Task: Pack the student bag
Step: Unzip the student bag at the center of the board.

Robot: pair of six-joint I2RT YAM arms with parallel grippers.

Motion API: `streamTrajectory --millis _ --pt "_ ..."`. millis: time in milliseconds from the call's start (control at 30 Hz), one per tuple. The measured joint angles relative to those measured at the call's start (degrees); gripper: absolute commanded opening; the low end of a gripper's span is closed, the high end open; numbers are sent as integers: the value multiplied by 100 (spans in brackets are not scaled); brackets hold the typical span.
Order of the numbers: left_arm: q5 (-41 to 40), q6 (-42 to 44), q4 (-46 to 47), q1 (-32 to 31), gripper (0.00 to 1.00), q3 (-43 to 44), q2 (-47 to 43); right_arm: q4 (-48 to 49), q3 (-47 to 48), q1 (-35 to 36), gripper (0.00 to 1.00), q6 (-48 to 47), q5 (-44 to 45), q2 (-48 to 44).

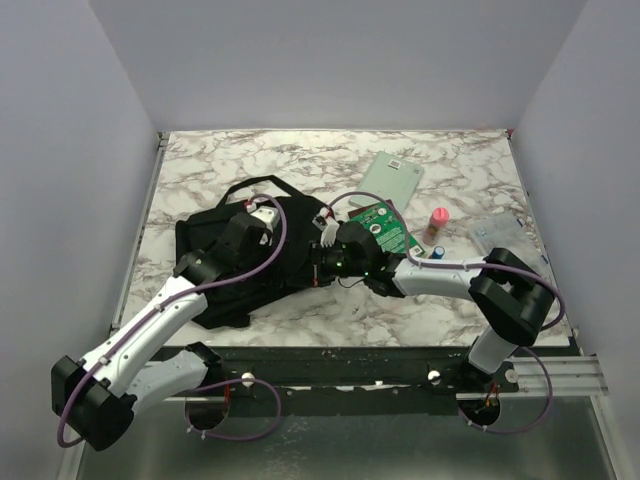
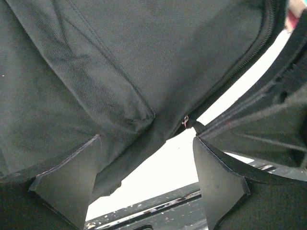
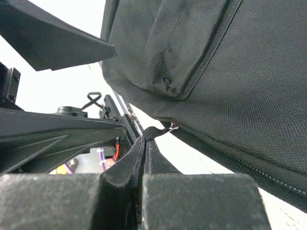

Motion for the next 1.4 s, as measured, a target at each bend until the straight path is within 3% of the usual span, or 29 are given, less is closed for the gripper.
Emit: streamTrajectory --millis 167,300,533,567,633,700,900,1067,1300,1367,1400 --pt "-13 -942 -31 -9 82 -57 -758 55 0 -240 1 448 -540 -9" --pt "-15 -2284 -31 -9 67 -365 -1436 116 0 -267 1 610 -697 -17" --pt "52 -3436 85 -7 58 -1082 -1707 109 -4 -308 1 780 -699 -205" --pt "50 -3515 79 4 64 -1182 -1799 109 -13 -317 1 813 -695 -251" --pt "52 -3906 87 42 87 -1408 -2140 118 -63 -328 1 887 -691 -361" --pt "109 -4489 98 90 97 -1624 -2516 157 -146 -330 1 960 -695 -452" --pt "256 -6384 225 149 98 -2175 -3158 315 -313 -330 1 1121 -697 -525" --pt "339 -7715 348 177 76 -2389 -3152 481 -393 -330 1 1204 -695 -535" --pt "313 -8924 846 221 56 -2726 -2874 632 -466 -330 1 1290 -702 -535" --pt "214 -9051 918 225 47 -2782 -2813 658 -485 -330 1 1290 -704 -535" --pt "162 -9084 957 254 36 -2791 -2688 669 -505 -330 1 1287 -704 -535"
